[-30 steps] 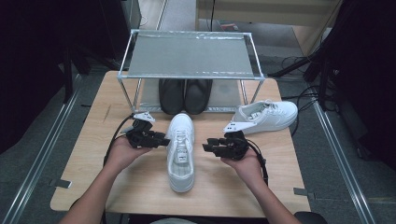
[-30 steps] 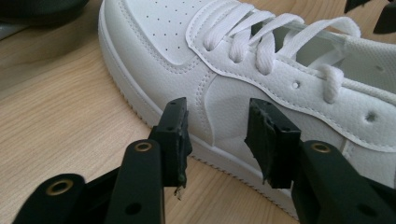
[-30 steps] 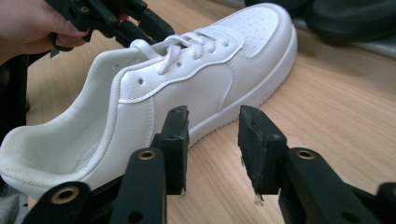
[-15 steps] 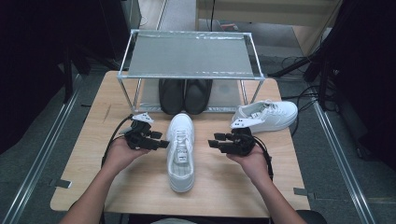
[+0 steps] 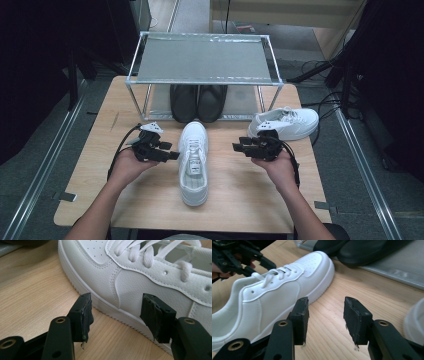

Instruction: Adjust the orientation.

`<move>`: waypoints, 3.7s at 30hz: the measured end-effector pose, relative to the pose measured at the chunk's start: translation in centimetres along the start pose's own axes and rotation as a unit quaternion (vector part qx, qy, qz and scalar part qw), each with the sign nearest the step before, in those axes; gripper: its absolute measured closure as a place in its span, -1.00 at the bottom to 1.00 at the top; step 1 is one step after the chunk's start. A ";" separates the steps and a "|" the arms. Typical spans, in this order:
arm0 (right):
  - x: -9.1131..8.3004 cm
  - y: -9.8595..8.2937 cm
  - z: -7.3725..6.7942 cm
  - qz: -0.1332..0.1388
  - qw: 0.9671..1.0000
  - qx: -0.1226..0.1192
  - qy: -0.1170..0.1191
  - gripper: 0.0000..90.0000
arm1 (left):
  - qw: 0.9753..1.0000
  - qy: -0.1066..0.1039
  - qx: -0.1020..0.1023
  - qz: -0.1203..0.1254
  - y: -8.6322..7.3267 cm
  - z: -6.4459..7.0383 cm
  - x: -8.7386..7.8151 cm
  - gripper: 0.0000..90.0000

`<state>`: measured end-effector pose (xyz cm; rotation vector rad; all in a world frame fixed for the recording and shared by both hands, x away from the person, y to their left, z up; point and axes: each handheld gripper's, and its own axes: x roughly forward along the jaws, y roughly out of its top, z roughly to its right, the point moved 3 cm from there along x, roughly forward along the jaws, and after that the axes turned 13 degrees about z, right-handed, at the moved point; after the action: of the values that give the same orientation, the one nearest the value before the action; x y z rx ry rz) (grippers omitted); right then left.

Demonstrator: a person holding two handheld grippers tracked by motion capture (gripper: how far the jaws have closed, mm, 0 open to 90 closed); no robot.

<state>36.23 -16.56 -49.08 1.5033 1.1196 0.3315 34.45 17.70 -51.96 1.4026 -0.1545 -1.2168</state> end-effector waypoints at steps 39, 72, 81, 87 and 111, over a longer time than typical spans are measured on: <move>-1.7 2.9 8.9 -0.010 0.994 0.044 -0.096 0.27 | 0.999 0.028 -0.018 -0.009 -2.4 -0.1 -1.9 -0.05; 3.1 1.6 9.0 -0.095 0.990 0.008 -0.108 0.65 | 0.999 0.039 -0.031 -0.009 -3.4 -0.1 -2.8 -0.06; 2.0 2.0 8.4 -0.100 0.989 -0.010 -0.107 0.67 | 0.999 0.039 -0.028 -0.009 -3.1 -0.2 -2.8 -0.07; 1.2 2.3 7.9 -0.102 0.988 -0.025 -0.109 0.66 | 0.999 0.037 -0.027 -0.008 -2.9 -0.3 -2.6 -0.07; -1.6 2.1 2.4 -0.088 0.987 -0.080 -0.112 0.61 | 0.999 0.026 -0.024 0.008 -1.4 -0.9 -2.1 -0.07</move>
<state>38.18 -19.03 -47.27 1.2568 1.0133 0.1231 33.38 20.13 -52.15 1.3876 -0.0993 -1.1635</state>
